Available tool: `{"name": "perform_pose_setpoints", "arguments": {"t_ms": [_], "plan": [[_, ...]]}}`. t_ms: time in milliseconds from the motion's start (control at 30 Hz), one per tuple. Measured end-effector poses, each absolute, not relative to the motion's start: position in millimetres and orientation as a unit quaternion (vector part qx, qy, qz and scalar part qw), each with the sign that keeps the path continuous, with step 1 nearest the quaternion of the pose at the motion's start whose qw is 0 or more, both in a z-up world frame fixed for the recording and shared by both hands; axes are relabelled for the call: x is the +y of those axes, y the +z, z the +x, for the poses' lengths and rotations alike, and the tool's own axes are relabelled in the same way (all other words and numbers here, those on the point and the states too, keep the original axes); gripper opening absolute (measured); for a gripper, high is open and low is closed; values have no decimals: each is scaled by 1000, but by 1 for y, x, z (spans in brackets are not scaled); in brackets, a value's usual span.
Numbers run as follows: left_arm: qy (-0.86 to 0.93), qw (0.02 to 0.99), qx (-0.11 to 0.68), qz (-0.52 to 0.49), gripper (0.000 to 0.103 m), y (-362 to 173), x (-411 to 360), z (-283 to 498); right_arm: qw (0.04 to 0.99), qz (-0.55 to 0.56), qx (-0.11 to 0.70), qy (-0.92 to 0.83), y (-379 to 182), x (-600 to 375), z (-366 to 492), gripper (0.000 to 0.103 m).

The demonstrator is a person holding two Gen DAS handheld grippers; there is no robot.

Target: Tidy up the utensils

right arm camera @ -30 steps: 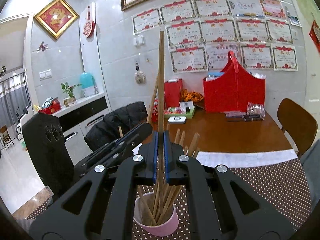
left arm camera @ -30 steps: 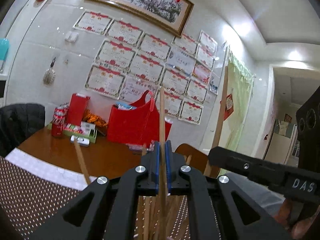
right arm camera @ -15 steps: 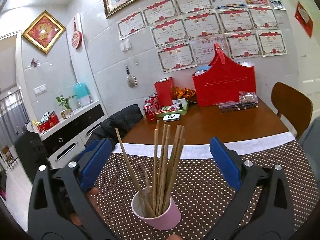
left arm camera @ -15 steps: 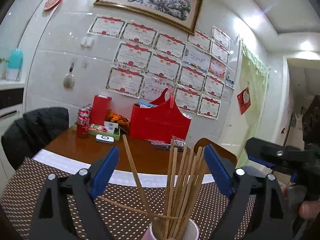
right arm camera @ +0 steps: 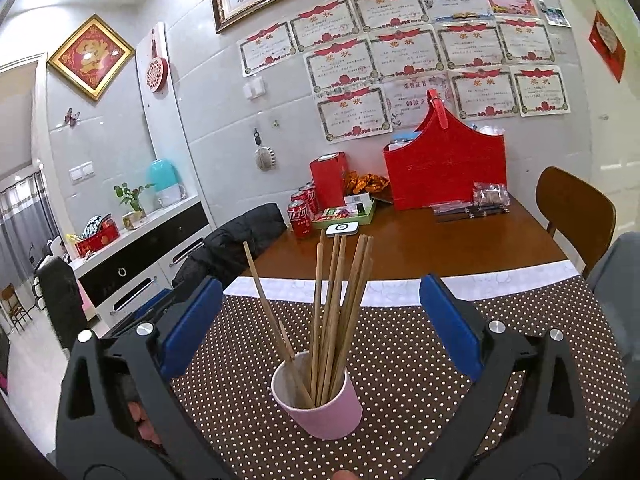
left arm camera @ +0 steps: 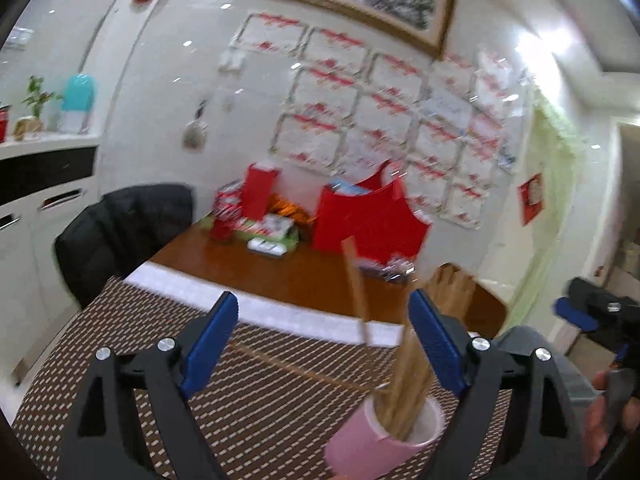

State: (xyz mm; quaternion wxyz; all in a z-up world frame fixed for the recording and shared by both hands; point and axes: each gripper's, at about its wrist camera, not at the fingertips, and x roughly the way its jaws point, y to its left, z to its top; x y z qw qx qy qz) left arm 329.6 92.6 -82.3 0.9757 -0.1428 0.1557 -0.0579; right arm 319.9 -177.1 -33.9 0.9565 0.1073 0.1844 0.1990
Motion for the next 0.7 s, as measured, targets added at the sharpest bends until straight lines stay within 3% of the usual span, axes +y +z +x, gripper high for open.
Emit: {"name": "perform_pose_setpoints", "arguments": {"t_ms": [300, 700], "plan": [[-21, 969, 208, -134, 85, -110, 103, 327, 954, 94, 211, 189, -56, -182, 314, 97], [-13, 975, 218, -33, 86, -84, 60, 243, 956, 84, 240, 144, -75, -186, 255, 97]]}}
